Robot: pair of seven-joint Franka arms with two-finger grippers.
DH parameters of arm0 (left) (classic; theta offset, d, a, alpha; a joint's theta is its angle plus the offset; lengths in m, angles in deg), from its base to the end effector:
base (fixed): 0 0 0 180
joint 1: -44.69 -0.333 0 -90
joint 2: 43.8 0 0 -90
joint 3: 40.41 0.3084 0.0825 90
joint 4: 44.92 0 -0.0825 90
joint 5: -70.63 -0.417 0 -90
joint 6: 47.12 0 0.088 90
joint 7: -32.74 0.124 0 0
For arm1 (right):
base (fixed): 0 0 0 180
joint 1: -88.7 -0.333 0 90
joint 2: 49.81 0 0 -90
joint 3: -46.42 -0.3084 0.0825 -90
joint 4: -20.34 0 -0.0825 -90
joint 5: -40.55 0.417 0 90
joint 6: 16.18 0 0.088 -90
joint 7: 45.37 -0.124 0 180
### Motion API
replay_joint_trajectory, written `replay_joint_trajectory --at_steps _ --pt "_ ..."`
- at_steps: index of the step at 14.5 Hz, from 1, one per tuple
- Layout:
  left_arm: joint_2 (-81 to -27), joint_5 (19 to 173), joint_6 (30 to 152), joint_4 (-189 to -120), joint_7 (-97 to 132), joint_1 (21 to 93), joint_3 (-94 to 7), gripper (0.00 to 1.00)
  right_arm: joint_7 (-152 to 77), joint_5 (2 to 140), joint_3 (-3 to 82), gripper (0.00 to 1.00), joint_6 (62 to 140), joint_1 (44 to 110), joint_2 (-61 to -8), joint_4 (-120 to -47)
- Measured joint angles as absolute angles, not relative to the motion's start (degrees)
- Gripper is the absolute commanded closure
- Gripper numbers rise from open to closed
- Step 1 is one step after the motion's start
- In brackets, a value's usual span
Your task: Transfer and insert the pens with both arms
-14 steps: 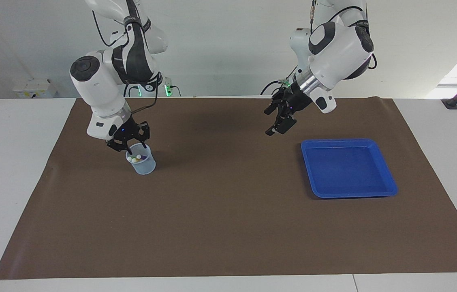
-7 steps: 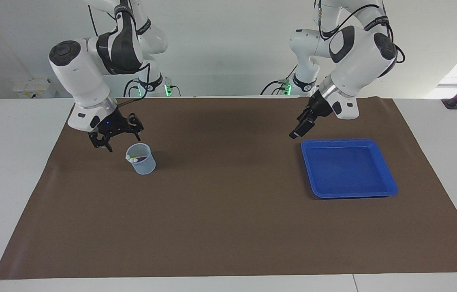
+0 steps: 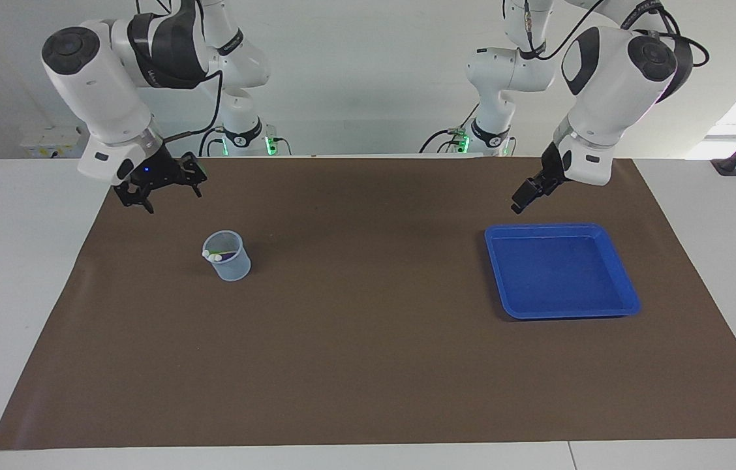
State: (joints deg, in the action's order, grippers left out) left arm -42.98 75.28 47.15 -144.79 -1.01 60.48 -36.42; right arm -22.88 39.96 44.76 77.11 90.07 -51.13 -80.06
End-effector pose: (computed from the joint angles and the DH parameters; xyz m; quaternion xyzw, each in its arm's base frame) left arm 0.5661 -0.1278 0.5279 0.9791 0.1947 -0.0542 0.0215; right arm 0.5752 0.0018 0.5266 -0.9789 -0.1978 0.0506 0.0044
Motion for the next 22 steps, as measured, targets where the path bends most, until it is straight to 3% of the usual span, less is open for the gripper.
replay_joint_trajectory --at_steps 3,9,22 --pt "-42.96 73.02 39.97 -139.52 11.46 59.93 -34.20 0.00 -22.89 39.85 44.77 0.00 73.16 90.07 -51.37 -78.13" --pt "-42.85 68.76 30.12 -132.18 32.05 59.87 -33.31 0.00 -32.57 39.64 44.15 0.00 73.03 89.90 -52.36 -78.10" --pt "-42.67 71.80 37.38 -135.39 30.84 58.27 -33.69 0.00 -33.16 39.20 44.25 0.00 70.30 89.94 -55.09 -78.04"
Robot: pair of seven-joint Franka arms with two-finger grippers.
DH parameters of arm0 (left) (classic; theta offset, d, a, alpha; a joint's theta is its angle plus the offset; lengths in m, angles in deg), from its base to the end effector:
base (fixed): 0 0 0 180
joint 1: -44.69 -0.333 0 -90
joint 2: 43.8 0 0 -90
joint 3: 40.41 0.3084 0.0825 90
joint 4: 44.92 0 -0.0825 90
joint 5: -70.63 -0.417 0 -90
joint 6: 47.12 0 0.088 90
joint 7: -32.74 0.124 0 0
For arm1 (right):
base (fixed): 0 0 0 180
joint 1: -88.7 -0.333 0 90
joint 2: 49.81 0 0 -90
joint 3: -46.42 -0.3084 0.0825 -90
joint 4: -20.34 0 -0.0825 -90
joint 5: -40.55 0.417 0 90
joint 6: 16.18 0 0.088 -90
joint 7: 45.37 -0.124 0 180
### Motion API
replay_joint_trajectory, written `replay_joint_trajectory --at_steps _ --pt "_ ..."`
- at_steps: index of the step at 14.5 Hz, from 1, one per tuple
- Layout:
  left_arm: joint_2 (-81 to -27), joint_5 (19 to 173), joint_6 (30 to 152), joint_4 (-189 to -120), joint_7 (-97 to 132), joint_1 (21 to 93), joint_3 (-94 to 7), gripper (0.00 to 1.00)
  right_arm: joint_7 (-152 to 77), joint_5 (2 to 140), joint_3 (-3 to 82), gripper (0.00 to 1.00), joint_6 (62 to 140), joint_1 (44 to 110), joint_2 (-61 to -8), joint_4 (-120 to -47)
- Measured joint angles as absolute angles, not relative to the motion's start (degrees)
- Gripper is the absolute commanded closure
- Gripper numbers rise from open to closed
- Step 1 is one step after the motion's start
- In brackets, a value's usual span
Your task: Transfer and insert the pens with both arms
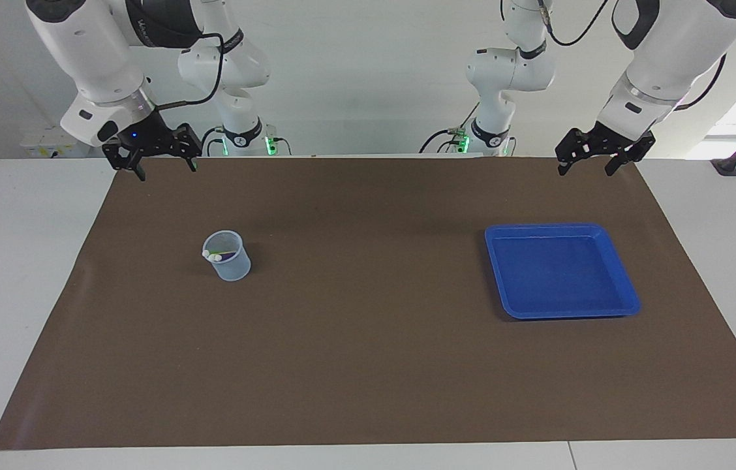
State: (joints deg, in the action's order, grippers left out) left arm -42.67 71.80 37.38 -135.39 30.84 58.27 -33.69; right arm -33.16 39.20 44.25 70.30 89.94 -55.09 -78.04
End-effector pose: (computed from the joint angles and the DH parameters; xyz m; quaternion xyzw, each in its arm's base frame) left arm 0.5654 -0.0701 0.5992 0.9981 -0.0438 -0.0430 0.0081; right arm 0.5477 0.0066 0.5742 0.9917 0.1140 -0.0588 0.0078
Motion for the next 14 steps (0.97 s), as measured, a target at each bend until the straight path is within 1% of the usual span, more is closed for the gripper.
replay_joint_trajectory --at_steps 3,11,14 --pt "-42.67 72.13 36.42 -135.00 30.79 58.28 -34.16 0.00 -33.16 39.03 44.14 0.00 69.07 89.88 -56.20 -78.04" --pt "-42.69 72.13 36.34 -135.23 30.73 58.54 -34.61 0.00 -33.73 38.96 44.15 0.00 67.36 89.85 -56.87 -78.05" --pt "-42.69 72.13 36.34 -135.23 30.71 58.53 -34.59 0.00 -36.27 38.96 44.25 0.00 67.62 88.32 -56.78 -78.07"
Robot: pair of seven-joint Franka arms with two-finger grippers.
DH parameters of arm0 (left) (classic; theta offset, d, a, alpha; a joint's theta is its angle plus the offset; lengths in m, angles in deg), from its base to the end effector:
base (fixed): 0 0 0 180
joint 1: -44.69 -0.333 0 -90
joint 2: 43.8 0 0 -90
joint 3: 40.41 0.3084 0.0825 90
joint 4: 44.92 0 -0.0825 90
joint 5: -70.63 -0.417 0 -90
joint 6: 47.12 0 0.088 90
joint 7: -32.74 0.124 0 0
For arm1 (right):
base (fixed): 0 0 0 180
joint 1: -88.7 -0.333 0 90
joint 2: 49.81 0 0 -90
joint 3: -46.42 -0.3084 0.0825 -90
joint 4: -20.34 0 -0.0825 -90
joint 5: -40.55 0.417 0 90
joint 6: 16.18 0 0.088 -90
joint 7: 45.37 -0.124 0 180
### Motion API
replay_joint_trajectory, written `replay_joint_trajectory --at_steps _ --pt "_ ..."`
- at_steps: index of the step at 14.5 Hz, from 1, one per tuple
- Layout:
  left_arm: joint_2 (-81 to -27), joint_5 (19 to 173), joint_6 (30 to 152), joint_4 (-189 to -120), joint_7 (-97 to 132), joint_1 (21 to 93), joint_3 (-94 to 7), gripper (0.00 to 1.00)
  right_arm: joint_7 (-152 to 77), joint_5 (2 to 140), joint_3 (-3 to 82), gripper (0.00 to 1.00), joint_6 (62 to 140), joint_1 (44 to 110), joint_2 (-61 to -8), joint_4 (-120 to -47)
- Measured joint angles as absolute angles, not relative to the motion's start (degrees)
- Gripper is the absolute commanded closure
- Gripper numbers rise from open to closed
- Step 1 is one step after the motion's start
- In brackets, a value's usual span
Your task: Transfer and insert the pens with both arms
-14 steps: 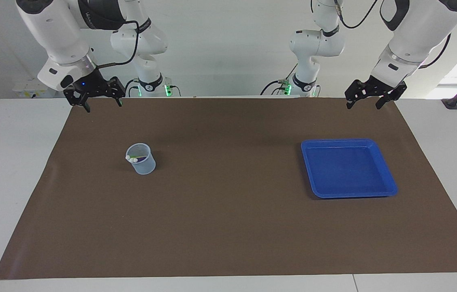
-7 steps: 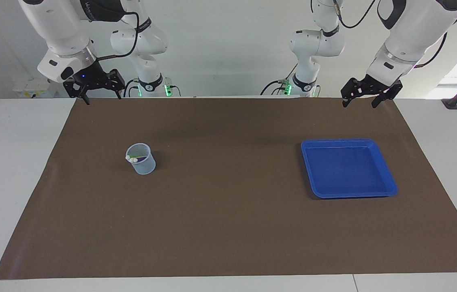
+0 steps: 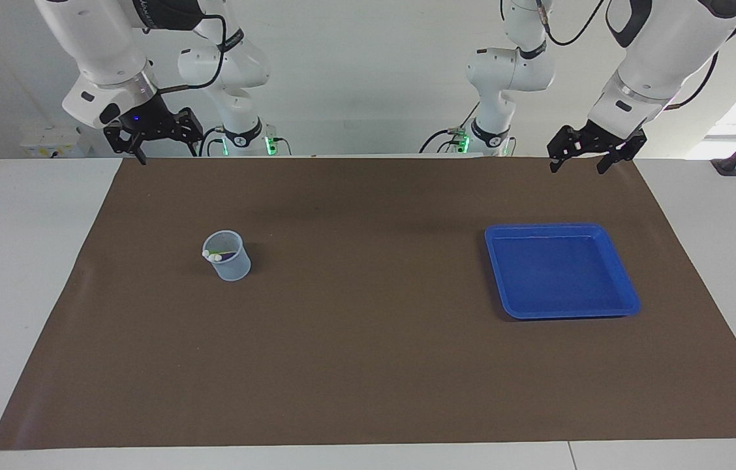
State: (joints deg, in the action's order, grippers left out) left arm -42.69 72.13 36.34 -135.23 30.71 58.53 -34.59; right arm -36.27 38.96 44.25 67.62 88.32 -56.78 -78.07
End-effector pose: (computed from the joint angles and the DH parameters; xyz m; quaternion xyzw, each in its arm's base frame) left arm 0.5615 -0.0821 0.5991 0.9972 -0.0531 -0.0512 0.0096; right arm 0.5338 0.0211 0.5865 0.9926 0.1004 -0.0675 0.0123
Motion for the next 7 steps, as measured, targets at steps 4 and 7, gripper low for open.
replay_joint_trajectory --at_steps 4,7 --pt "-42.69 72.13 36.34 -135.23 30.64 58.50 -34.57 0.00 -39.53 38.96 43.51 0.00 68.33 87.22 -55.31 -78.09" --pt "-42.69 72.13 36.34 -135.23 30.62 58.49 -34.55 0.00 -39.65 38.96 43.43 0.00 68.86 89.88 -54.44 -78.03"
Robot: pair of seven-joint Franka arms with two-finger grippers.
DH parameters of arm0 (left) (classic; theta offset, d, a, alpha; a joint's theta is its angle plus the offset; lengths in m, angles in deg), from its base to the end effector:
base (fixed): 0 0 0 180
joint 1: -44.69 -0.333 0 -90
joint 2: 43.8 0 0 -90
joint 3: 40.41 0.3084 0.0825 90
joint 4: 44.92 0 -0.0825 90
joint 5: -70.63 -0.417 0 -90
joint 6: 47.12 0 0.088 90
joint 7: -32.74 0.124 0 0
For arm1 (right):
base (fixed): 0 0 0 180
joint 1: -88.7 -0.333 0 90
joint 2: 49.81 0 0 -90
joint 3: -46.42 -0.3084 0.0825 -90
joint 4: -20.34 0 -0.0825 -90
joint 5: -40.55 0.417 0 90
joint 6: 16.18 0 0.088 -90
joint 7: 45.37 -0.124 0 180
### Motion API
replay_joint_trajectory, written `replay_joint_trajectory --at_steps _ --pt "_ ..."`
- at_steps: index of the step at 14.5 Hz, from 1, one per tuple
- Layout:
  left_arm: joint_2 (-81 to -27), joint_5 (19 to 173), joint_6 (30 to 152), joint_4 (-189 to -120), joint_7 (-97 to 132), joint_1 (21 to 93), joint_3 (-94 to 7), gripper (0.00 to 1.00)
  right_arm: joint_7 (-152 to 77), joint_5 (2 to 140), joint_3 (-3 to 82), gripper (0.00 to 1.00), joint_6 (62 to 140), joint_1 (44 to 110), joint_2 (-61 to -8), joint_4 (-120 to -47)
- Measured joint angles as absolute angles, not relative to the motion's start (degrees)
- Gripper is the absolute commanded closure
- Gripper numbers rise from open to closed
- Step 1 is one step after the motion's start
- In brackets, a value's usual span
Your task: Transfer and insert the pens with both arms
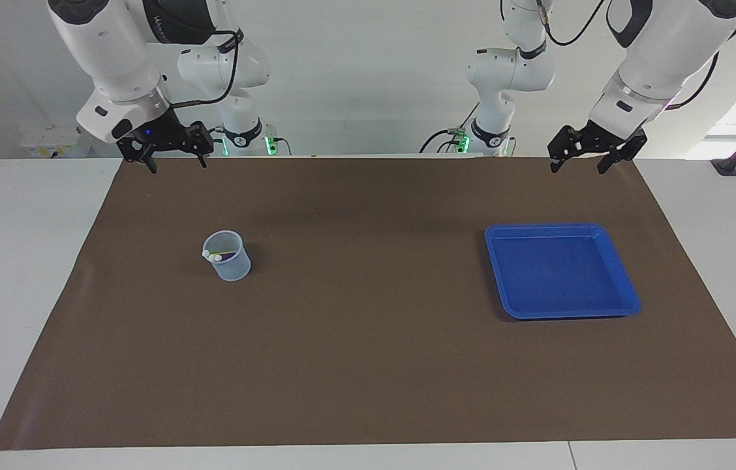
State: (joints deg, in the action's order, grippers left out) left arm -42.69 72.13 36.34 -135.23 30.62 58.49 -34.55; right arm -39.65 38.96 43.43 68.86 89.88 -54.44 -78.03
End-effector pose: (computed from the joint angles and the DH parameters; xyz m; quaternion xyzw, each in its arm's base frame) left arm 0.5616 -0.0813 0.5991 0.9973 -0.0516 -0.0512 0.0096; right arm 0.5469 0.0145 0.5663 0.9949 0.0651 -0.0764 0.0134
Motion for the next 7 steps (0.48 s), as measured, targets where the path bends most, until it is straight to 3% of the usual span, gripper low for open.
replay_joint_trajectory --at_steps 7 --pt "-42.69 72.13 36.34 -135.23 30.61 58.49 -34.55 0.00 -41.99 38.92 43.18 0.00 69.32 90.42 -53.84 -77.17"
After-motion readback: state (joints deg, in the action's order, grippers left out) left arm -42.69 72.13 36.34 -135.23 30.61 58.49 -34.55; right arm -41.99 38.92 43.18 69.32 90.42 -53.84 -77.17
